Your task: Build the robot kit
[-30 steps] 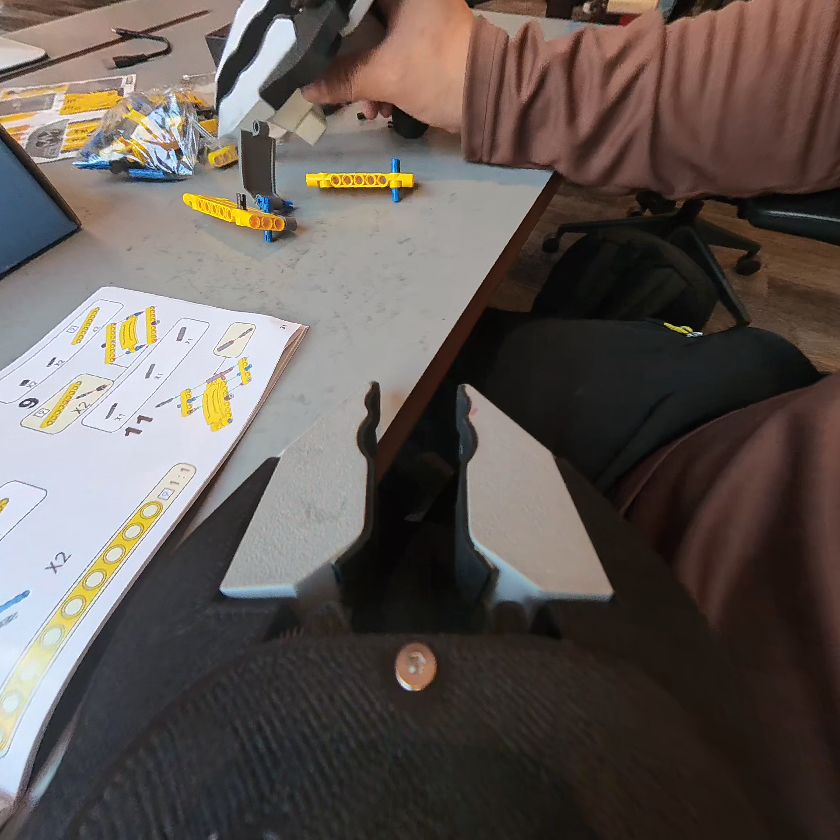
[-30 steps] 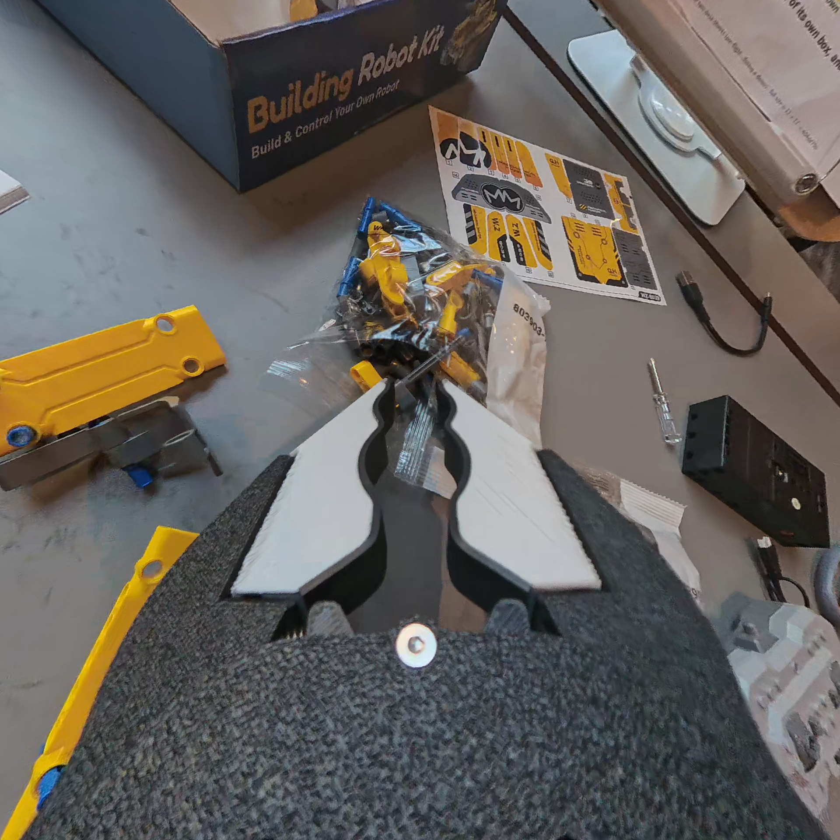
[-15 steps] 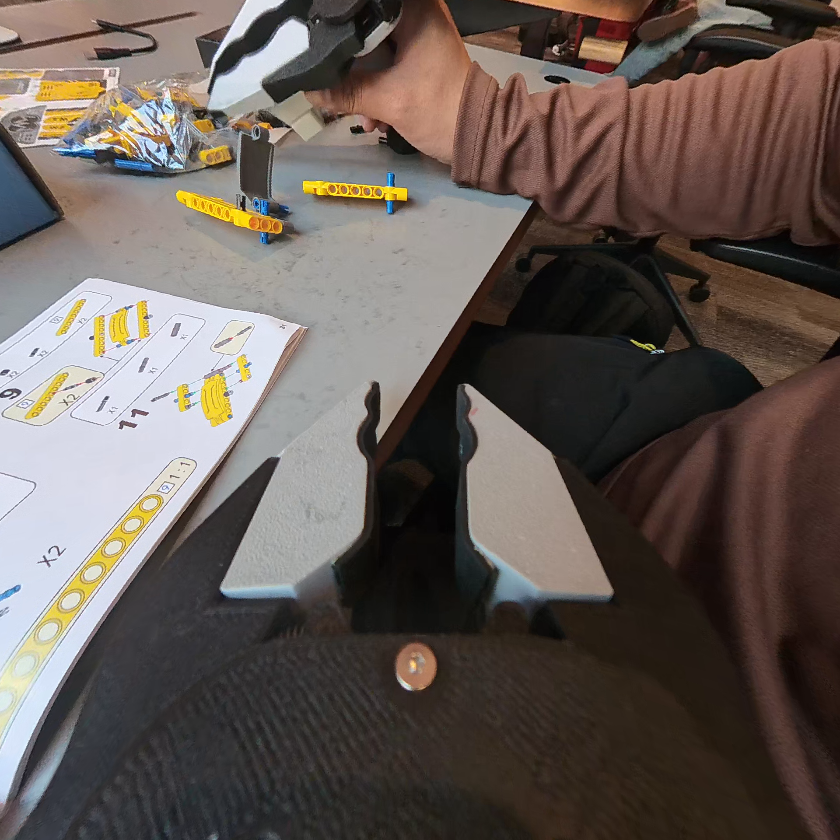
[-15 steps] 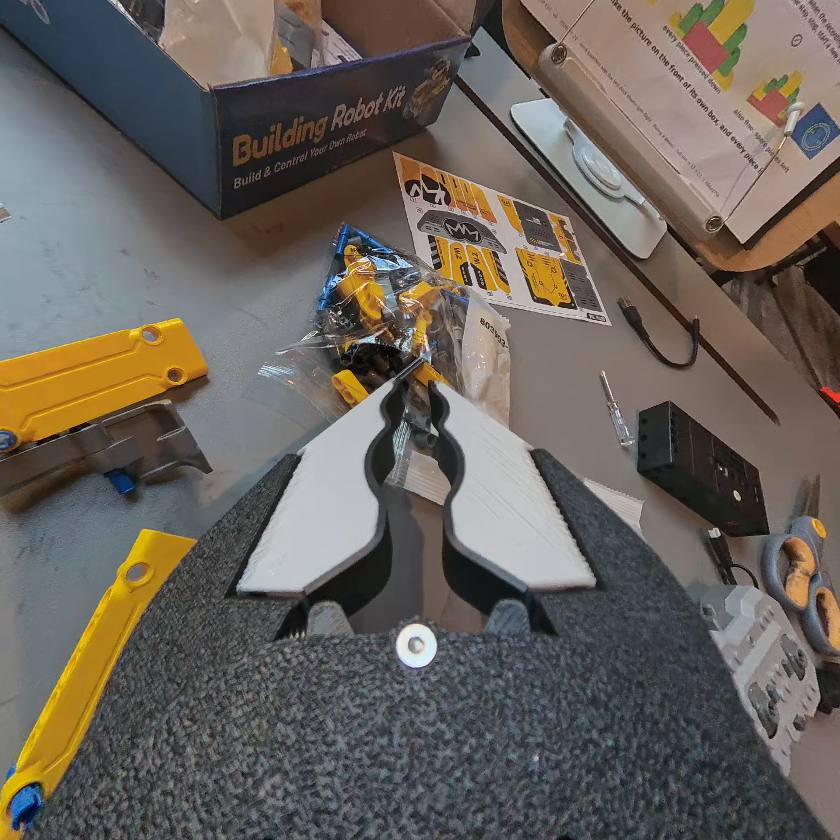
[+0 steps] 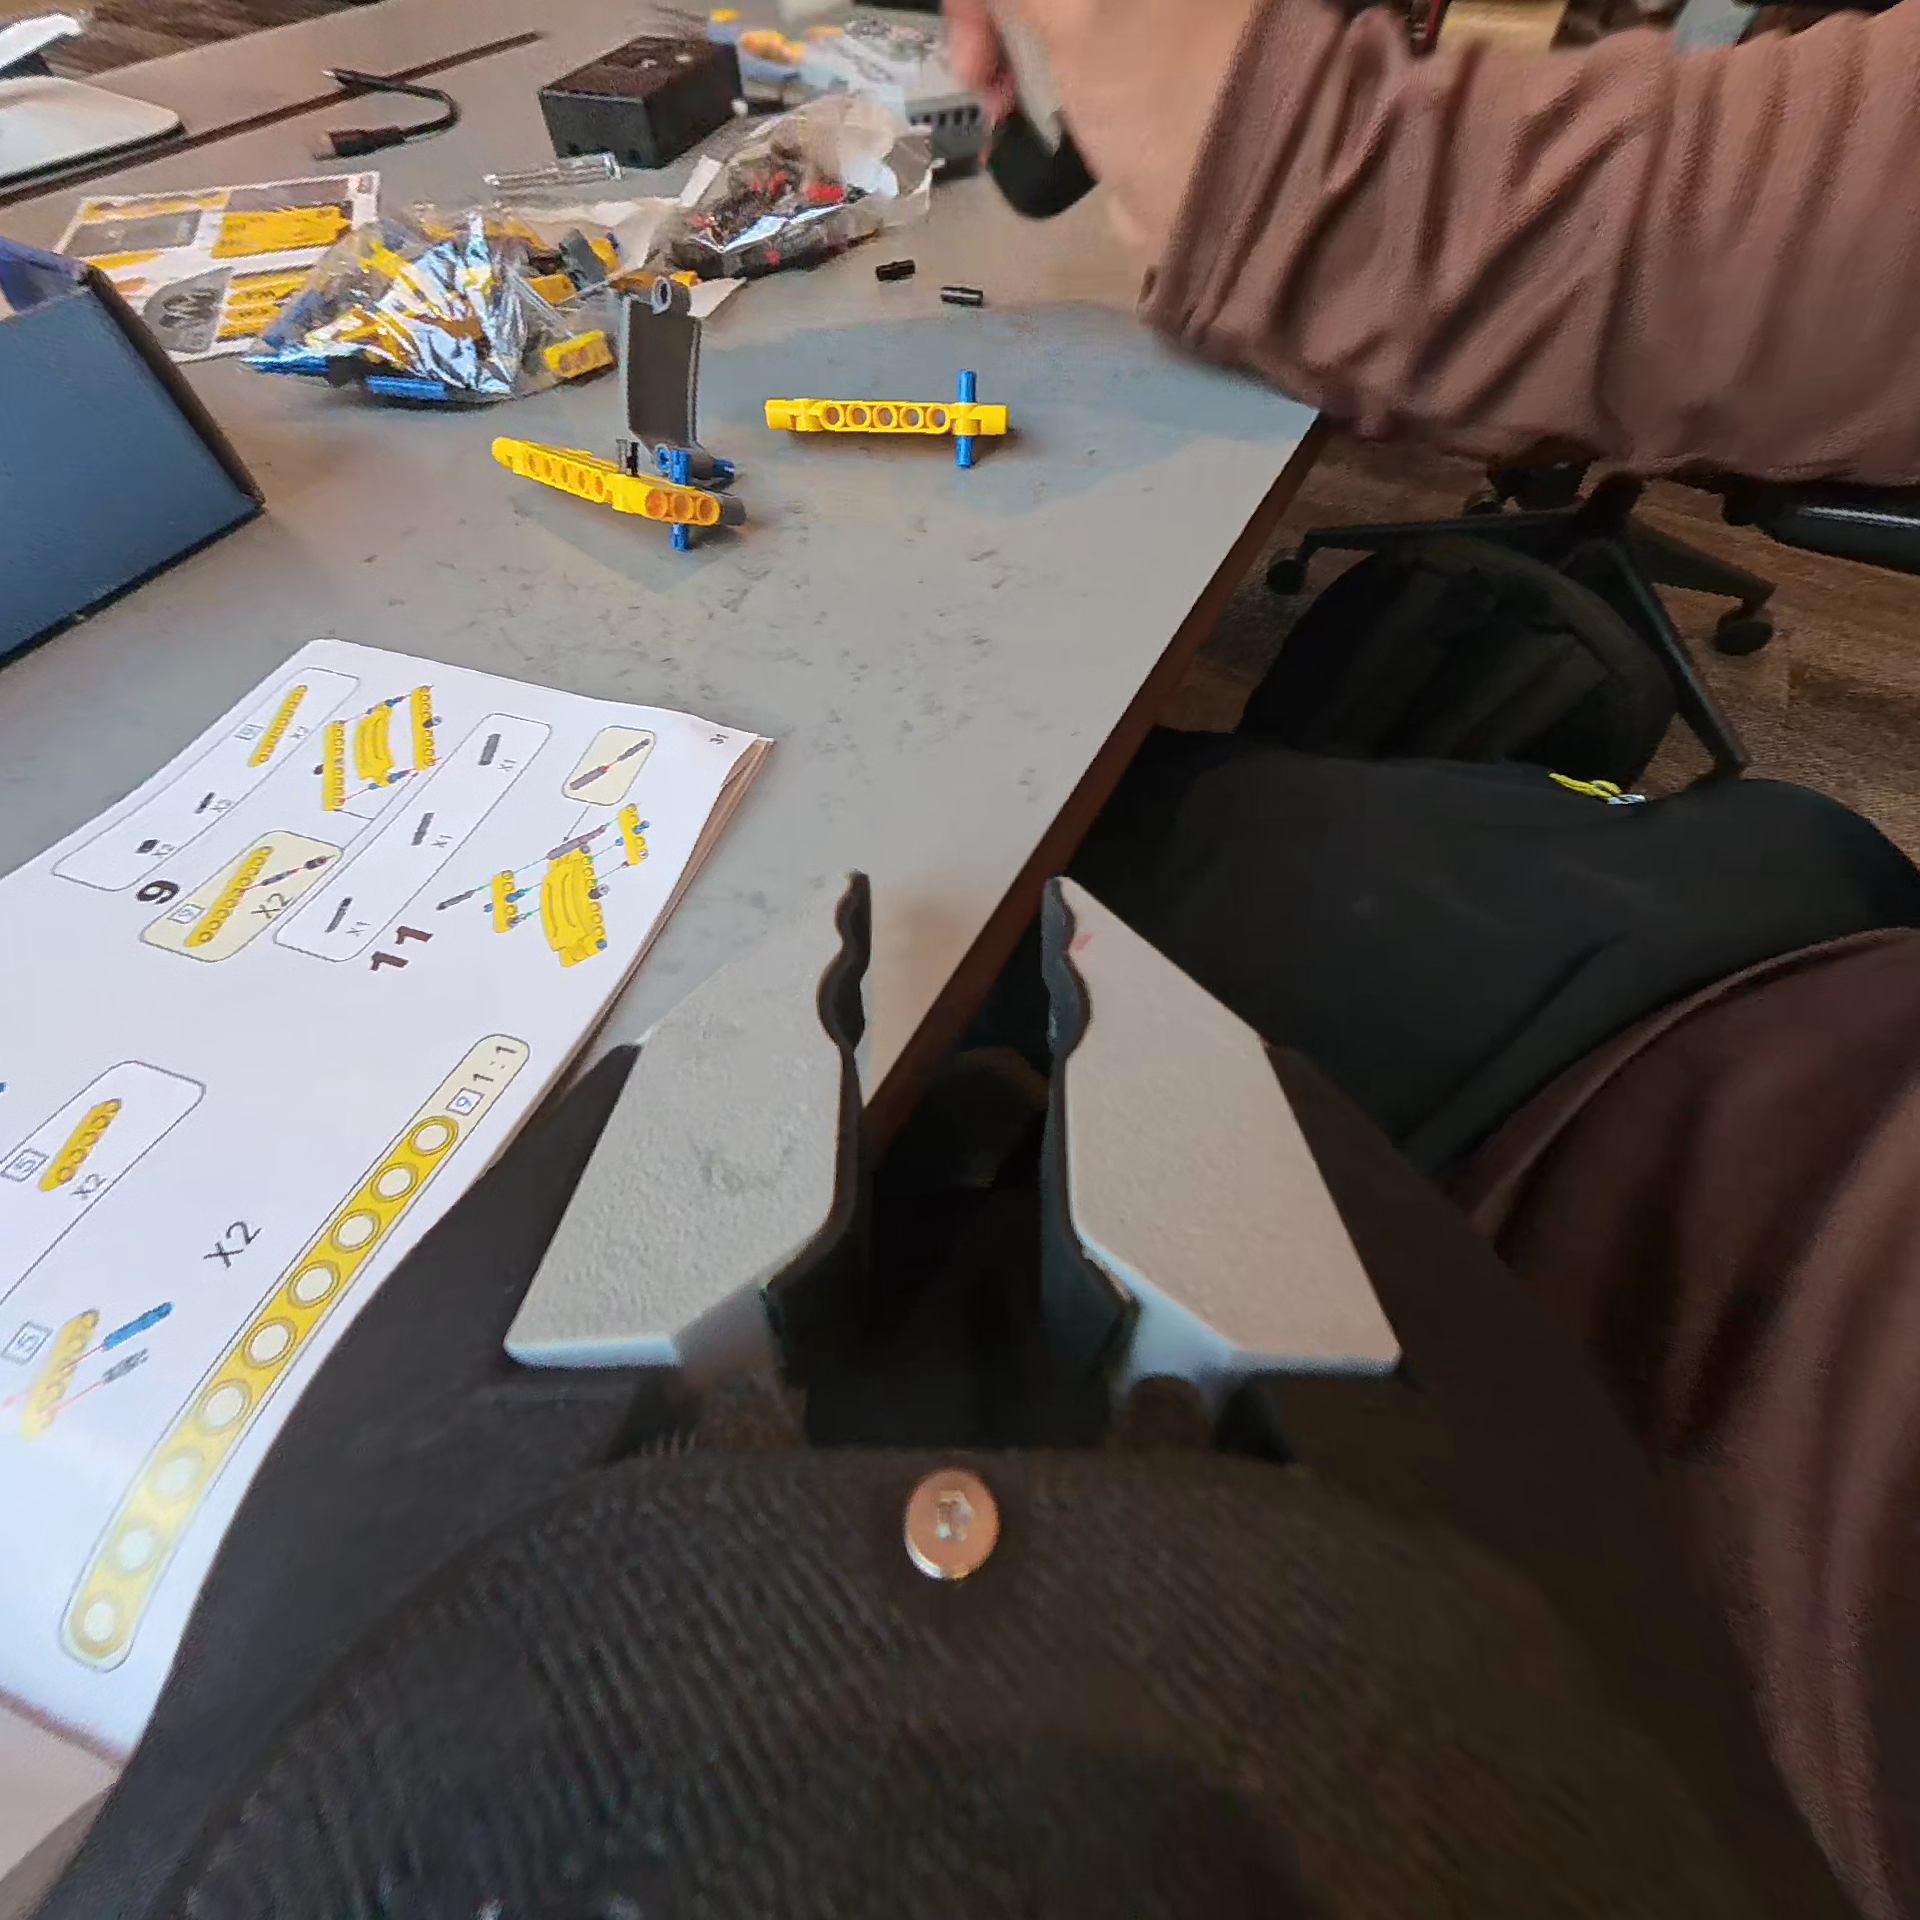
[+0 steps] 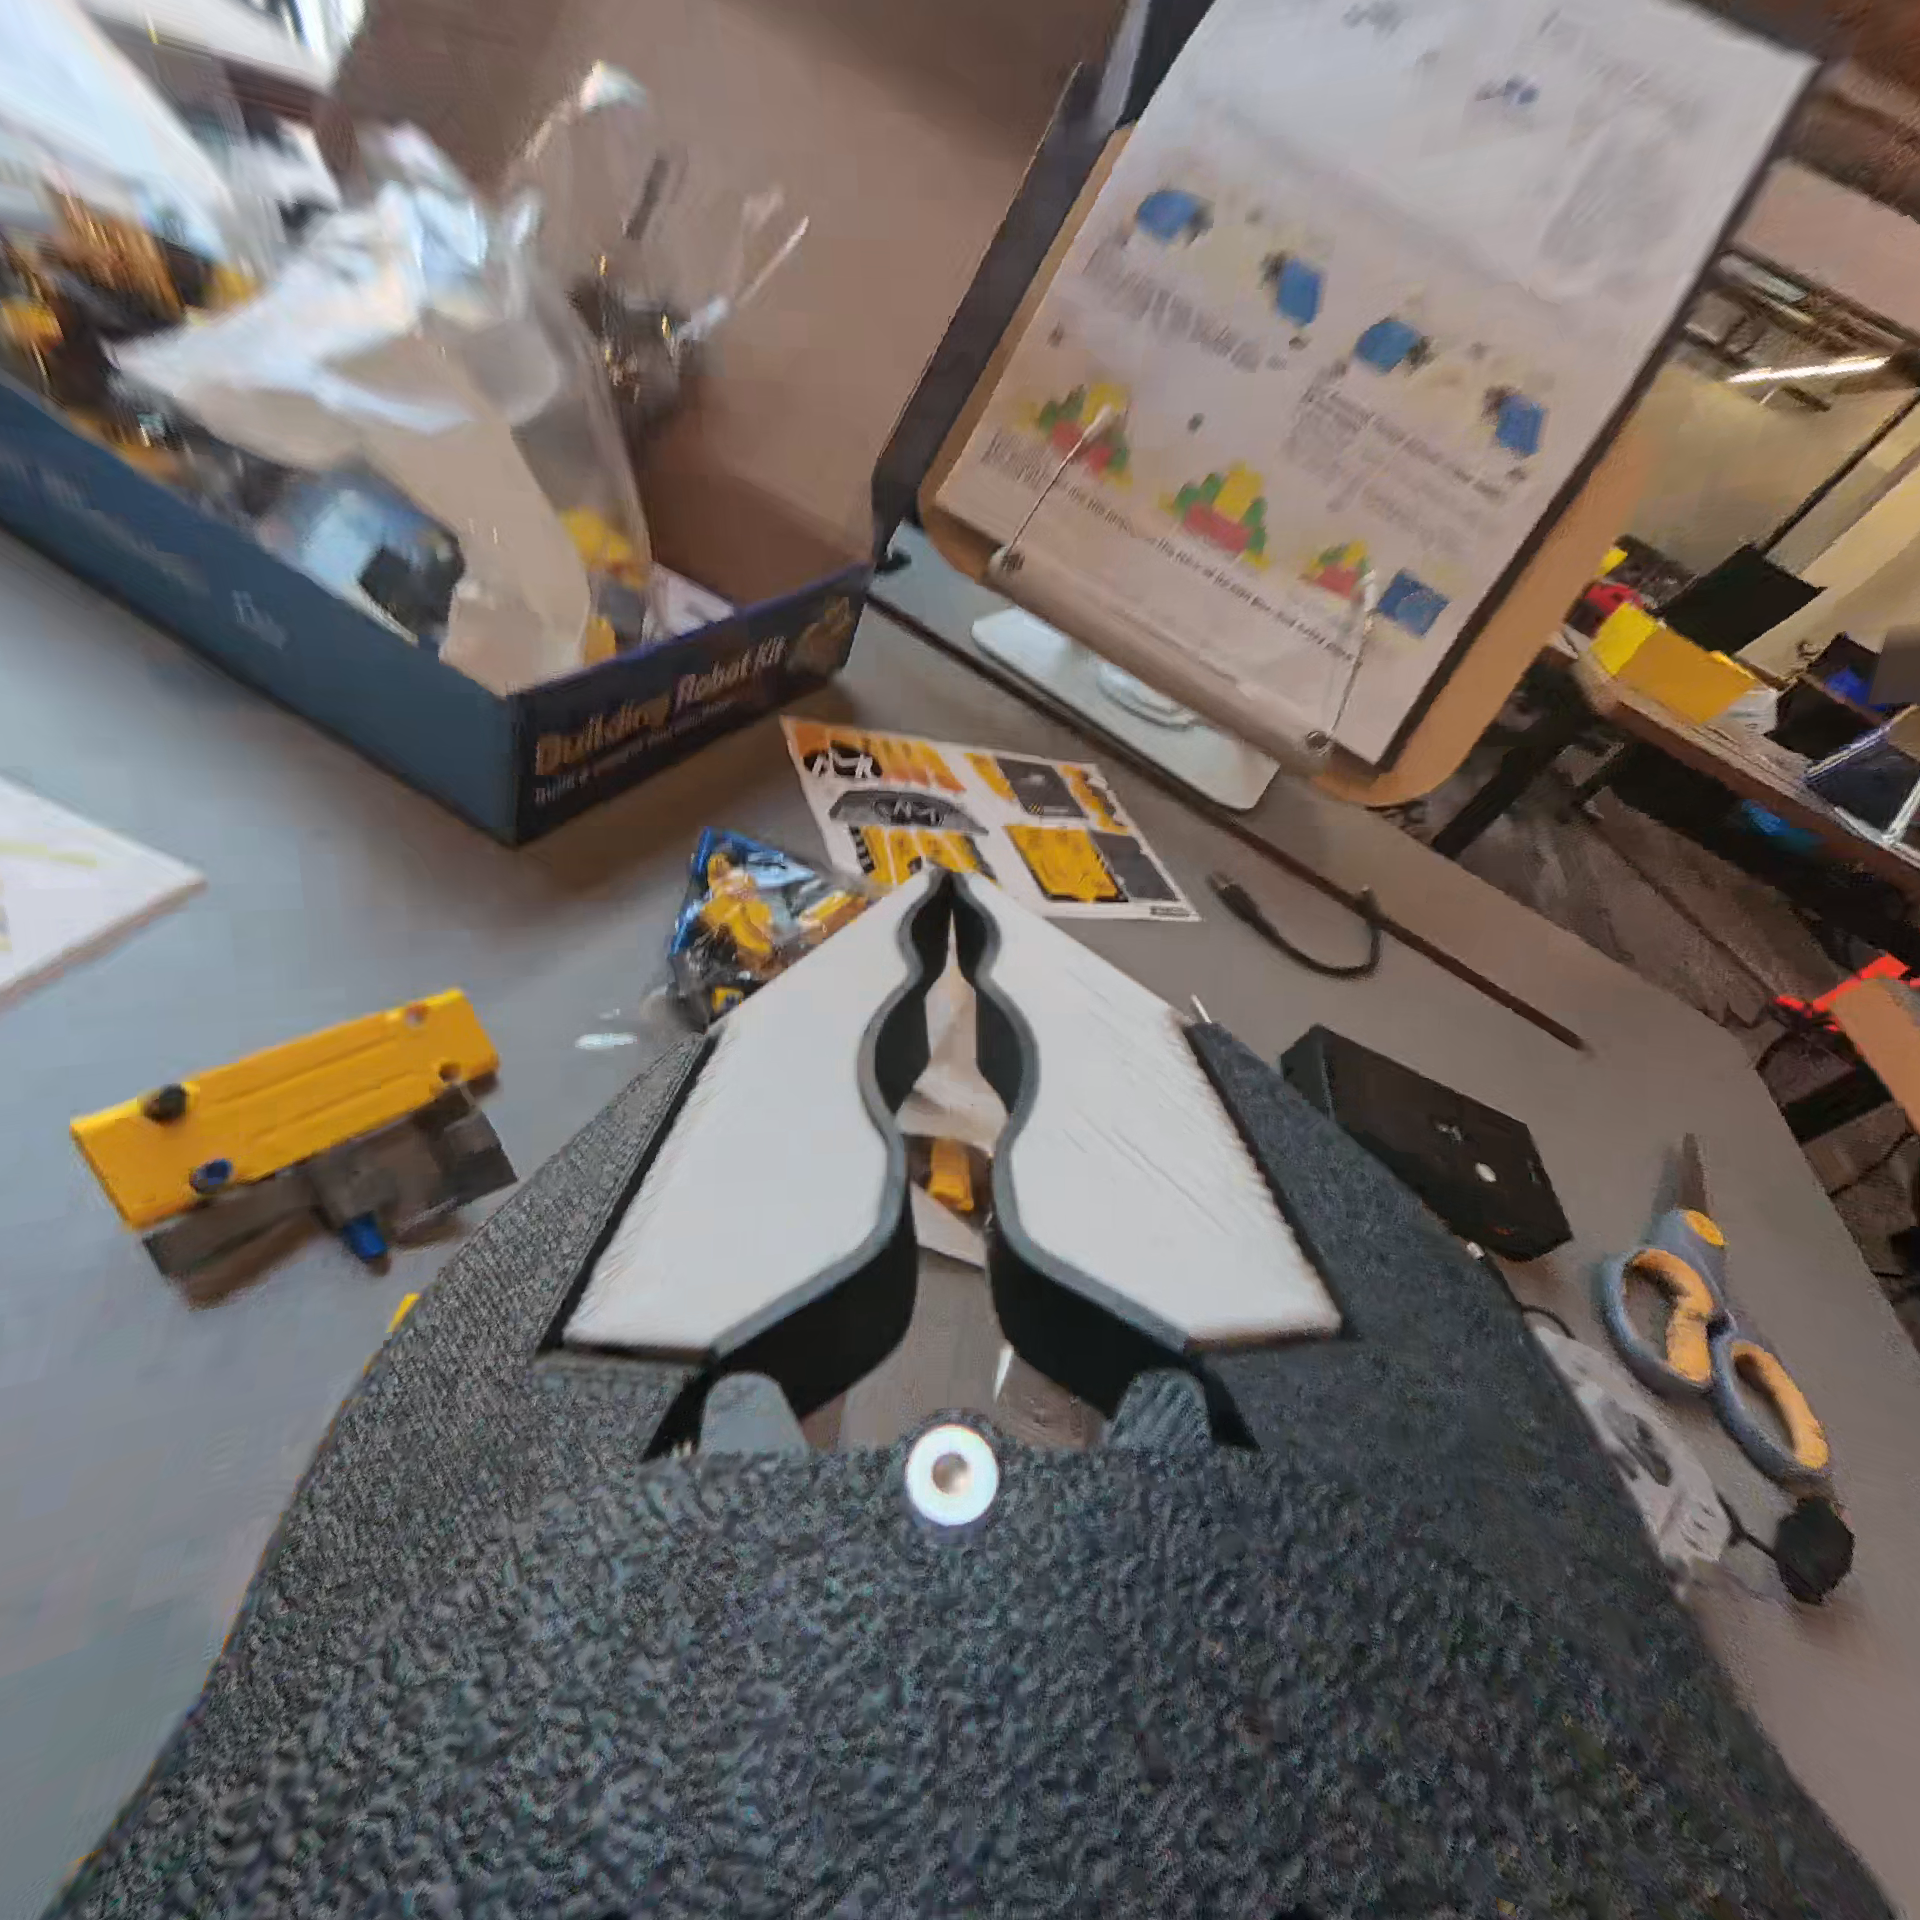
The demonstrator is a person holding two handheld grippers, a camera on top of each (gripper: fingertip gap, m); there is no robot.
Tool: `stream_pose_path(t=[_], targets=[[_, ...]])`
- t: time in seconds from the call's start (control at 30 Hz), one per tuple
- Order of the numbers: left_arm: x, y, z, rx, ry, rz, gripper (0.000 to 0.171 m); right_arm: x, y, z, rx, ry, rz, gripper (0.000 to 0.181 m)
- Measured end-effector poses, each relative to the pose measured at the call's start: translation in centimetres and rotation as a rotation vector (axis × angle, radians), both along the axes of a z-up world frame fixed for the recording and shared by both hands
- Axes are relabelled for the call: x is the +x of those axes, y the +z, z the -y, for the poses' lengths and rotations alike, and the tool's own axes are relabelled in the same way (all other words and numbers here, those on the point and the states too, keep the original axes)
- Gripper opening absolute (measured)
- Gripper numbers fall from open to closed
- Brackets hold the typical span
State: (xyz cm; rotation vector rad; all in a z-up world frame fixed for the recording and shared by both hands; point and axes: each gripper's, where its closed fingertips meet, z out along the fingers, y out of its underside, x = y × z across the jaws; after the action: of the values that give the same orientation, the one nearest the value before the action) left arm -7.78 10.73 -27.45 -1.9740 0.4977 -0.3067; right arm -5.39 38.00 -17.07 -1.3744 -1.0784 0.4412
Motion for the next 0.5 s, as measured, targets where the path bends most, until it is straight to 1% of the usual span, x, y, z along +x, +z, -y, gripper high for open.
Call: stream_pose_path(t=[0.07, 0.13, 0.2, 0.23, 0.3, 0.4, 0.5], targets=[[-0.2, 0.0, -0.1, 0.002, 0.009, -0.004, 0.03, 1.8, 2.5, -0.1, -0.021, -0.027, -0.05, 0.001], [-0.1, 0.0, -0.2, 0.005, 0.01, -0.007, 0.03, 3.9, 4.2, -0.6, -0.029, -0.077, -0.069, 0.006], [0.2, -0.2, -0.3, -0.002, 0.004, -0.004, 0.03, 5.9, 5.3, -0.5, -0.058, -0.094, -0.119, 0.006], [0.4, -0.2, -0.3, -0.005, 0.0, 0.0, 0.03, 6.7, 5.2, -0.3, -0.086, -0.092, -0.135, 0.006], [0.7, -0.2, -0.2, -0.006, -0.008, 0.002, 0.03, 8.1, 3.6, -0.4, -0.144, -0.102, -0.115, 0.007], [1.1, -0.1, 0.0, -0.004, -0.021, 0.004, 0.03, 9.7, -0.1, -0.8, -0.217, -0.128, -0.033, 0.01], [1.3, 0.0, -0.1, -0.005, -0.035, 0.016, 0.03, 10.3, -3.0, -1.0, -0.278, -0.129, 0.007, 0.013]])
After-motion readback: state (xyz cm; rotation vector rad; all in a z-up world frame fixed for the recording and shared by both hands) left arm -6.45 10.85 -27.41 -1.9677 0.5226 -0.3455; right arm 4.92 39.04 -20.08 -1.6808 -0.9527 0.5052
